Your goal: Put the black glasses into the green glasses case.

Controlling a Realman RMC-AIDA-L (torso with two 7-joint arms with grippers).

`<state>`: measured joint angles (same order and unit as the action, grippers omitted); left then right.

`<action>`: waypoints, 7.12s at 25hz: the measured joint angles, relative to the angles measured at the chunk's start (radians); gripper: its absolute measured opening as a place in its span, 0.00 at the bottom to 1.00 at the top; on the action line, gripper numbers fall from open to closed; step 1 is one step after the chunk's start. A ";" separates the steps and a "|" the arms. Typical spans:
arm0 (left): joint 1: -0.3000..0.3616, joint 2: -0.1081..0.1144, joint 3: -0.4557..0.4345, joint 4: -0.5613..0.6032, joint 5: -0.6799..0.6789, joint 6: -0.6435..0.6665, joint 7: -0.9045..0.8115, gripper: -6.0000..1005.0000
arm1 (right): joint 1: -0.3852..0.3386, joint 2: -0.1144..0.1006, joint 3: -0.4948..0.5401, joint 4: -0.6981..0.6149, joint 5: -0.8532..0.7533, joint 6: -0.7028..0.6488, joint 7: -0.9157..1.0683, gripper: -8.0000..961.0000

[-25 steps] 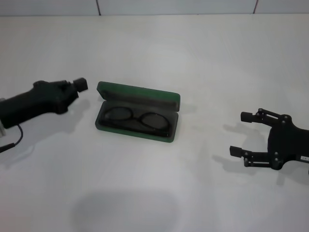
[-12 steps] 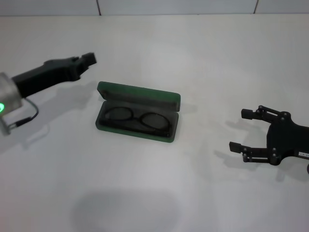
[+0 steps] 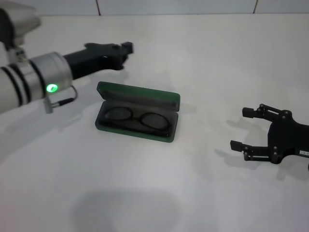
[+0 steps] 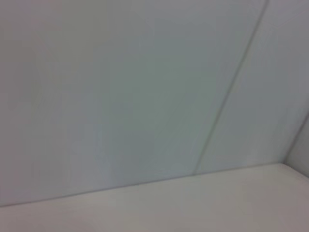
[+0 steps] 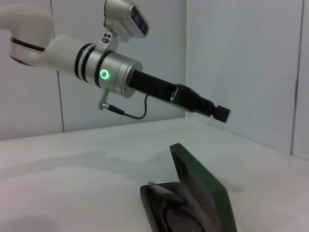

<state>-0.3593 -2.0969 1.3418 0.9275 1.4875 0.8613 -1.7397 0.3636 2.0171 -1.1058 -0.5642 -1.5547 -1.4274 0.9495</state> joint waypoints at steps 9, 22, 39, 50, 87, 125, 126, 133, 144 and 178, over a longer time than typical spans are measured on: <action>0.016 -0.001 0.192 0.008 -0.117 -0.145 -0.009 0.00 | 0.001 -0.001 0.004 -0.004 0.000 0.008 0.000 0.92; 0.004 0.003 0.248 -0.010 -0.103 -0.261 -0.076 0.01 | 0.013 -0.003 0.004 -0.005 0.001 0.032 0.000 0.92; 0.013 0.004 0.250 -0.013 -0.056 -0.261 -0.089 0.01 | 0.015 -0.003 0.004 -0.005 0.001 0.040 0.000 0.92; 0.017 0.006 0.252 -0.027 -0.055 -0.244 -0.095 0.01 | 0.015 -0.003 0.004 -0.005 0.001 0.039 0.000 0.92; 0.048 0.012 0.239 -0.054 -0.019 -0.188 -0.071 0.01 | 0.046 -0.003 0.004 -0.005 0.001 0.043 0.000 0.92; 0.065 0.005 0.240 -0.215 -0.338 -0.076 0.442 0.04 | 0.051 -0.003 0.004 -0.003 0.001 0.034 0.012 0.92; 0.063 0.005 0.240 -0.218 -0.339 -0.076 0.452 0.04 | 0.051 -0.003 0.004 -0.003 0.001 0.033 0.013 0.92; 0.058 0.005 0.239 -0.242 -0.361 -0.049 0.495 0.05 | 0.052 -0.003 0.004 -0.004 0.001 0.031 0.026 0.92; 0.043 0.015 0.114 -0.253 -0.426 0.164 0.423 0.06 | 0.048 -0.003 0.004 -0.005 0.001 0.021 0.026 0.92; 0.231 0.071 -0.114 -0.327 -0.291 0.509 0.848 0.66 | 0.003 -0.002 0.048 0.075 0.036 -0.137 -0.063 0.92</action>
<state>-0.1279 -2.0259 1.2274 0.6007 1.1967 1.3707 -0.8917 0.3666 2.0156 -1.0579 -0.4895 -1.5188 -1.5648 0.8862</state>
